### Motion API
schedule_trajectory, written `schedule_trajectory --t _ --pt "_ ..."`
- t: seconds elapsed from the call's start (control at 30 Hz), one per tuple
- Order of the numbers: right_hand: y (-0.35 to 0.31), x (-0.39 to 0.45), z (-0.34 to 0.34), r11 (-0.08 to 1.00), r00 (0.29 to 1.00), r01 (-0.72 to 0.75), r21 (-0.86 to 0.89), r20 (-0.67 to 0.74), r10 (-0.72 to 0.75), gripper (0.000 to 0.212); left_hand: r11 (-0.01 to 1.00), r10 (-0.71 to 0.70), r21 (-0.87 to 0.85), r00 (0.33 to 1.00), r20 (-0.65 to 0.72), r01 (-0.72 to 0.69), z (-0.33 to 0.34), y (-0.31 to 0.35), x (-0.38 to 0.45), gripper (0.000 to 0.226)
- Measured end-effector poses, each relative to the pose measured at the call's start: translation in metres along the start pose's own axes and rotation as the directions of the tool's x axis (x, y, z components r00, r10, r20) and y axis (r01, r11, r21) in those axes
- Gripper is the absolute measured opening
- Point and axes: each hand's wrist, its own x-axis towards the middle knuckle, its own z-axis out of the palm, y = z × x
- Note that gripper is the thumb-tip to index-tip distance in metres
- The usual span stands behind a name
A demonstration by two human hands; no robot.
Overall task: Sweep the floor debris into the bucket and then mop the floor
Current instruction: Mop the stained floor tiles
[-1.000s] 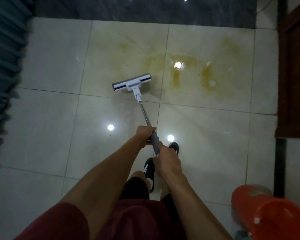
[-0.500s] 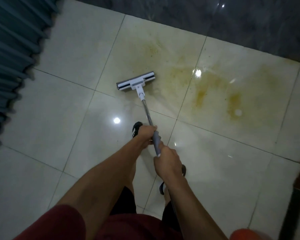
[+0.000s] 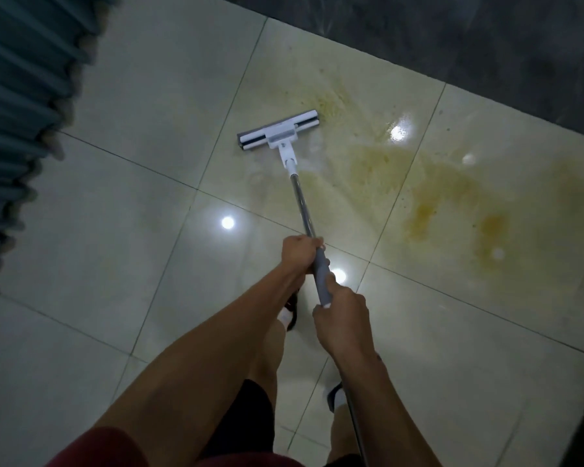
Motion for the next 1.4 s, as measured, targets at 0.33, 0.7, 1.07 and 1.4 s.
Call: schedule_trajectory --t 0.33,0.7,1.07,1.4 --pt "-0.12 0.11 -0.025 0.992 0.989 0.127 0.022 -0.077 -0.124 0.052 0.994 0.108 -0.014 0.994 0.006 -0.108 -0.009 0.146 0.087 0.02" --pt "-0.193 0.176 -0.034 0.972 0.97 0.215 0.097 -0.138 -0.201 0.016 0.991 0.135 -0.016 0.99 0.046 -0.134 -0.023 0.237 0.129 0.013" --pt "-0.138 0.057 -0.045 0.802 0.958 -0.186 0.568 0.286 0.02 0.033 0.993 0.118 -0.02 0.992 0.047 -0.118 -0.025 0.188 0.082 0.023" --pt "-0.06 0.011 -0.04 0.876 0.988 -0.026 0.482 0.144 -0.049 0.02 0.992 0.127 0.013 0.987 0.102 -0.129 -0.01 0.101 0.024 0.016"
